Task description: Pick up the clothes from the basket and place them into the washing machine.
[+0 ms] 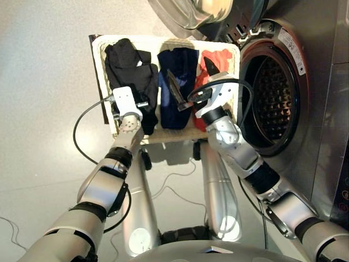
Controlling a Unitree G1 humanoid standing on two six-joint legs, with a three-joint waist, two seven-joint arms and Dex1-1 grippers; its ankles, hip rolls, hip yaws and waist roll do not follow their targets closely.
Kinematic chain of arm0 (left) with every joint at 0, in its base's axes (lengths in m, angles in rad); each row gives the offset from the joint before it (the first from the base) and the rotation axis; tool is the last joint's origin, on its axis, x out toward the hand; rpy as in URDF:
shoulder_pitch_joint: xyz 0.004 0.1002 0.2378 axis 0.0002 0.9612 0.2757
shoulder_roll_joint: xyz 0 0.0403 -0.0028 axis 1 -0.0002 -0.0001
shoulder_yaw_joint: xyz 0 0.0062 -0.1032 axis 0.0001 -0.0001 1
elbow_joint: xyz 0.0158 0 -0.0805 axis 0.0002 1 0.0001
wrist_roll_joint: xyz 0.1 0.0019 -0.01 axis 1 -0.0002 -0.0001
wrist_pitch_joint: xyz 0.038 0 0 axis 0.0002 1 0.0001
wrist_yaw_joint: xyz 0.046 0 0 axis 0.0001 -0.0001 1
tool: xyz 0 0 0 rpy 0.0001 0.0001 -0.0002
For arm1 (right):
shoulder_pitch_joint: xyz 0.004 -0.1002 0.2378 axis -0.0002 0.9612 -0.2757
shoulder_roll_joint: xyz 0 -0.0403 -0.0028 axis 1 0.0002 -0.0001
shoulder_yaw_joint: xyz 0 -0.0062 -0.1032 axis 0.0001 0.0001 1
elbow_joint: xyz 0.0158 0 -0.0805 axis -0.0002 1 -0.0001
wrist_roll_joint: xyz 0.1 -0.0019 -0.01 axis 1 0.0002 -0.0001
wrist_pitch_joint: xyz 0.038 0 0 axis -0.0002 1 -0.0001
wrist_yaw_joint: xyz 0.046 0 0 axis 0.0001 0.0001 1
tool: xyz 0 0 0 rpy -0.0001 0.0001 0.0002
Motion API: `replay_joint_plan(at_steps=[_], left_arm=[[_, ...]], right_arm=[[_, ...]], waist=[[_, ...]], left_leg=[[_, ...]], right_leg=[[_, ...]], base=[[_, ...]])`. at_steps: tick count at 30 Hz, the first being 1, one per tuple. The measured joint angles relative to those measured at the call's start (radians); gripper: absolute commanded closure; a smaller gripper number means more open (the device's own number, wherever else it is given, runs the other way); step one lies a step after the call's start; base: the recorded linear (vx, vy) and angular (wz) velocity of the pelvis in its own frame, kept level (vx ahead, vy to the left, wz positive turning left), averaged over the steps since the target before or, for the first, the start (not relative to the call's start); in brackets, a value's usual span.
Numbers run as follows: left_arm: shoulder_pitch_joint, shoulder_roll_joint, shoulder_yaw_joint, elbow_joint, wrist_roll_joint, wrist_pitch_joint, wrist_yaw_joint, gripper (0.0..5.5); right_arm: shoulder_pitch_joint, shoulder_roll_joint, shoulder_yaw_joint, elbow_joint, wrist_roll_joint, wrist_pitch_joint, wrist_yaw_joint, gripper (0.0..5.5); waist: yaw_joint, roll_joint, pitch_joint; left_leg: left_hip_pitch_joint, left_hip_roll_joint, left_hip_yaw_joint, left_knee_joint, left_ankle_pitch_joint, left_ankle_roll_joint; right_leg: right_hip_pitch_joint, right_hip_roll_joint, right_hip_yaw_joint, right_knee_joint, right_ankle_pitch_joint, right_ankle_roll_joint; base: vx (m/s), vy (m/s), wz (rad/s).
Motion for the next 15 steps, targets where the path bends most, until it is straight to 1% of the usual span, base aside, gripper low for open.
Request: replay_joint_plan(at_steps=[6, 8, 9, 10, 11, 12, 13, 14, 15], left_arm=[[-0.023, 0.001, -0.001, 0.022, 0.001, -0.006, -0.006, 0.0], [-0.027, 0.001, 0.0, 0.025, 0.001, -0.005, -0.007, 0.0], [-0.029, 0.002, 0.0, 0.025, 0.002, -0.007, -0.007, 0.0], [-0.029, 0.002, -0.001, 0.024, 0.003, -0.016, -0.007, 0.0], [-0.029, 0.002, -0.001, 0.024, 0.005, -0.021, -0.006, 1.08], [-0.028, 0.004, 0.0, 0.026, 0.01, -0.021, -0.002, 3.17], [-0.029, 0.01, 0.0, 0.028, 0.01, -0.02, 0.001, 5.0], [-0.028, 0.02, 0.0, 0.031, 0.011, -0.02, 0.001, 5.5], [-0.028, 0.026, 0.0, 0.033, 0.011, -0.02, 0.001, 5.5]], right_arm=[[-0.014, -0.001, 0.001, 0.0, 0.02, -0.007, 0.016, 0.0], [-0.012, -0.002, 0.001, -0.016, 0.025, -0.013, 0.027, 0.0], [-0.012, -0.006, 0.001, -0.027, 0.032, -0.014, 0.032, 0.0], [-0.014, -0.006, 0.001, -0.033, 0.036, -0.015, 0.036, 0.0], [-0.015, -0.006, 0.001, -0.033, 0.038, -0.015, 0.037, 0.0], [-0.014, -0.007, 0.001, -0.034, 0.04, -0.015, 0.04, 0.0], [-0.013, -0.008, 0.001, -0.036, 0.041, -0.015, 0.044, 0.0], [-0.013, -0.01, 0.001, -0.037, 0.042, -0.015, 0.045, 0.0], [-0.013, -0.01, 0.001, -0.037, 0.044, -0.015, 0.047, 0.0]], waist=[[-0.004, -0.002, 0.0], [-0.005, -0.003, -0.001], [-0.005, -0.004, -0.001], [-0.005, -0.004, -0.001], [-0.004, -0.004, -0.001], [-0.004, -0.005, -0.001], [-0.005, -0.005, -0.001], [-0.005, -0.006, -0.001], [-0.004, -0.006, -0.001]], left_leg=[[-0.024, 0.002, -0.001, 0.024, -0.008, 0.003], [-0.03, 0.003, -0.001, 0.027, -0.012, -0.002], [-0.035, 0.003, -0.001, 0.029, -0.012, -0.002], [-0.041, 0.003, -0.001, 0.032, -0.012, -0.002], [-0.045, 0.004, -0.001, 0.037, -0.013, -0.002], [-0.048, 0.006, -0.001, 0.044, -0.015, -0.001], [-0.049, 0.006, -0.001, 0.044, -0.016, -0.002], [-0.049, 0.005, -0.001, 0.044, -0.016, -0.002], [-0.049, 0.005, -0.001, 0.045, -0.017, -0.002]], right_leg=[[-0.02, 0.001, 0.002, 0.006, 0.0, 0.0], [-0.025, 0.001, 0.003, 0.009, 0.0, 0.0], [-0.032, 0.002, 0.003, 0.01, 0.0, 0.0], [-0.038, 0.002, 0.004, 0.014, 0.0, 0.0], [-0.041, 0.003, 0.005, 0.016, 0.0, 0.0], [-0.042, 0.004, 0.005, 0.018, 0.0, 0.0], [-0.042, 0.004, 0.006, 0.018, 0.0, 0.0], [-0.042, 0.004, 0.006, 0.018, 0.0, 0.0], [-0.042, 0.004, 0.006, 0.018, 0.0, 0.0]], base=[[0.0, 0.0, 0.0], [0.0, 0.0, 0.0], [0.0, 0.0, 0.0], [0.0, 0.0, 0.0], [0.0, 0.0, 0.0], [0.0, 0.0, 0.0], [0.0, 0.0, 0.0], [0.0, 0.0, 0.0], [0.0, 0.0, 0.0]])
